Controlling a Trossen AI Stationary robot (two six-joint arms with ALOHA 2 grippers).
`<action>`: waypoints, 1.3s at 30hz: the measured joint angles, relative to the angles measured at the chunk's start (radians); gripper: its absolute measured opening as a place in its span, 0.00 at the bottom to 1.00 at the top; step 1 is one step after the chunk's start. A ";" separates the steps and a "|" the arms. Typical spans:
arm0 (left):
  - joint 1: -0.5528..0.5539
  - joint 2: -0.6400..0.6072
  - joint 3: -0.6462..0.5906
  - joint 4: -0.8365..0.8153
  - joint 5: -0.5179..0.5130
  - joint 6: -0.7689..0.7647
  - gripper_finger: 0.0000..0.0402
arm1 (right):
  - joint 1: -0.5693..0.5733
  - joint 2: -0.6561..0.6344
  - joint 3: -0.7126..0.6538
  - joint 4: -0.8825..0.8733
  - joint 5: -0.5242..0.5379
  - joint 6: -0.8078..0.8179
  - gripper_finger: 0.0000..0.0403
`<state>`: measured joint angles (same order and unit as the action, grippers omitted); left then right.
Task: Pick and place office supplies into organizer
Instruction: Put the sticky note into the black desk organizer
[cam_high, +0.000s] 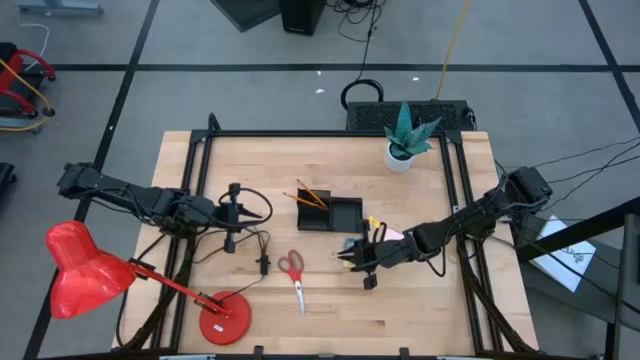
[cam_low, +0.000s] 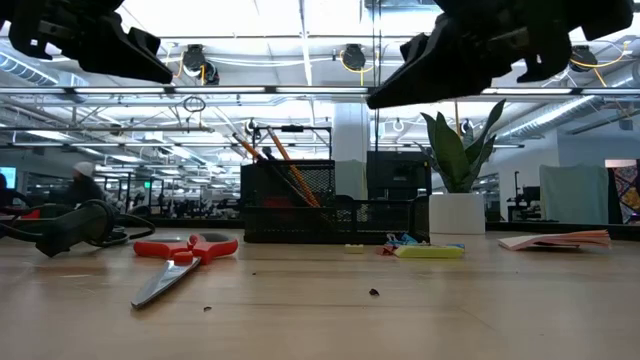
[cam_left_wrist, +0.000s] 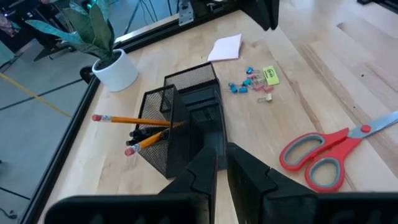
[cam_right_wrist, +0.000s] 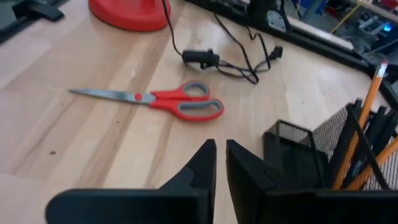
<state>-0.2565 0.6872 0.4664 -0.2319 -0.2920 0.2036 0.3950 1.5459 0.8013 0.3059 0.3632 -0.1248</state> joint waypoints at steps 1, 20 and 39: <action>0.000 0.000 0.000 0.002 0.000 0.001 0.11 | -0.001 0.000 0.000 0.003 0.001 -0.017 0.06; 0.000 0.000 0.000 0.185 -0.003 0.245 0.11 | -0.147 0.001 0.000 0.220 0.003 -0.264 0.04; 0.000 0.000 0.000 0.147 -0.031 0.111 0.11 | -0.127 -0.081 0.000 -0.261 0.266 0.136 0.11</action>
<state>-0.2565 0.6872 0.4667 -0.0846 -0.3233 0.3142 0.2684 1.4652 0.8017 0.0444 0.6289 0.0114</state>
